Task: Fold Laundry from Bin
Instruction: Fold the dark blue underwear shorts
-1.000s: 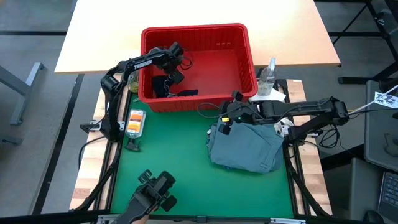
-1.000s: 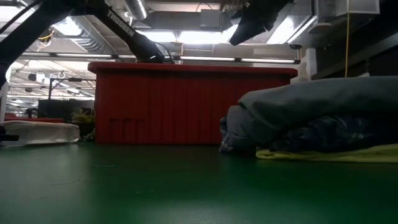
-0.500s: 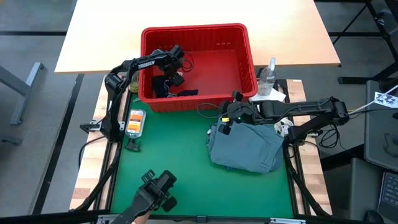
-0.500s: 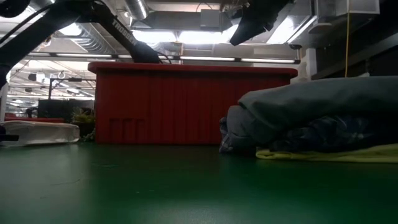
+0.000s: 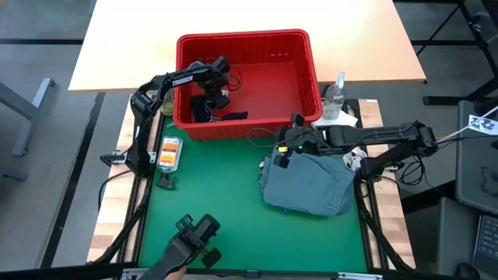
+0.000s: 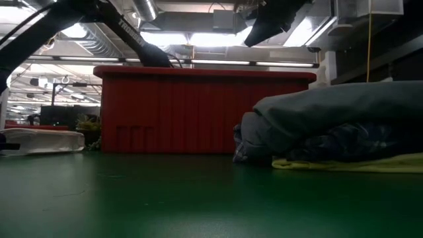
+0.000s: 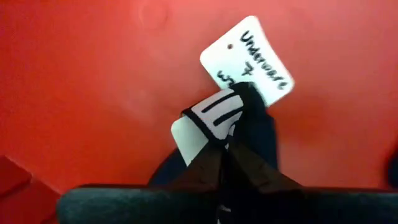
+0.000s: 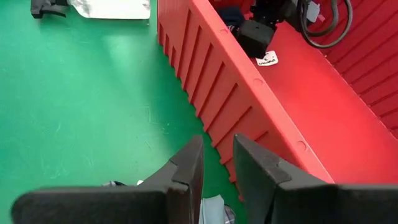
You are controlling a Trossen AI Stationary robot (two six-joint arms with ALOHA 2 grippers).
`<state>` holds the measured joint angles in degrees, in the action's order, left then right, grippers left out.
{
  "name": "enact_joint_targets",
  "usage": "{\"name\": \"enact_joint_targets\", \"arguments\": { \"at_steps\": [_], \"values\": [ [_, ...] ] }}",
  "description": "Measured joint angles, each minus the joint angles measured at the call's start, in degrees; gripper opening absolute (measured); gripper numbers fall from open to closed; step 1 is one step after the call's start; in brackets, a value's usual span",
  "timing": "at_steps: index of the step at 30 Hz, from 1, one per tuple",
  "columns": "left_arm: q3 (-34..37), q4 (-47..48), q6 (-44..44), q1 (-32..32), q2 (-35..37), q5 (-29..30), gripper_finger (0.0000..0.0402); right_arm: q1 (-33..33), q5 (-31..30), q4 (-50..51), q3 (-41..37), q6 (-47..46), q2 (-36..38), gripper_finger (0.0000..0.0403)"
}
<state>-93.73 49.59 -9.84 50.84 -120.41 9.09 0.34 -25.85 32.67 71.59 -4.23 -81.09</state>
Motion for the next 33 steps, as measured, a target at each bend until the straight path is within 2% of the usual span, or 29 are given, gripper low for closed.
{"name": "enact_joint_targets", "arguments": {
  "at_steps": [5, 11, 14, 18, 23, 29, 33],
  "values": [
    [0.01, 0.55, 1.09, -0.23, 4.93, -4.00, 0.0003, 0.00, 0.03, 0.89, 1.93, 1.22, 1.43, 0.0088],
    [0.00, 1.00, 6.07, -1.36, 16.27, -7.83, 0.0002, 0.00, 0.45, 4.41, 7.39, 11.19, 3.16, 0.0088],
    [0.02, 1.07, 13.18, -2.80, 23.28, -12.94, 0.0002, 0.00, 0.46, 7.63, 11.28, 16.67, 3.16, 0.0088],
    [0.00, -0.76, 24.72, -5.90, 33.42, -19.15, 0.0001, -0.11, 0.44, 9.48, 15.70, 18.23, 3.16, 0.0088],
    [0.00, -4.90, 32.04, -12.09, 44.18, -19.77, 0.0001, -2.32, 3.49, 11.20, 20.79, 16.18, 3.23, 0.0088],
    [0.00, -9.58, 31.60, -21.74, 52.71, -19.74, 0.0000, -6.27, 10.56, 10.57, 23.04, 15.10, 3.20, 0.0088],
    [0.00, -9.67, 29.30, -28.26, 55.17, -14.64, 0.0000, -10.35, 12.23, 10.83, 23.04, 14.95, 2.53, 0.0088]
  ]
}}
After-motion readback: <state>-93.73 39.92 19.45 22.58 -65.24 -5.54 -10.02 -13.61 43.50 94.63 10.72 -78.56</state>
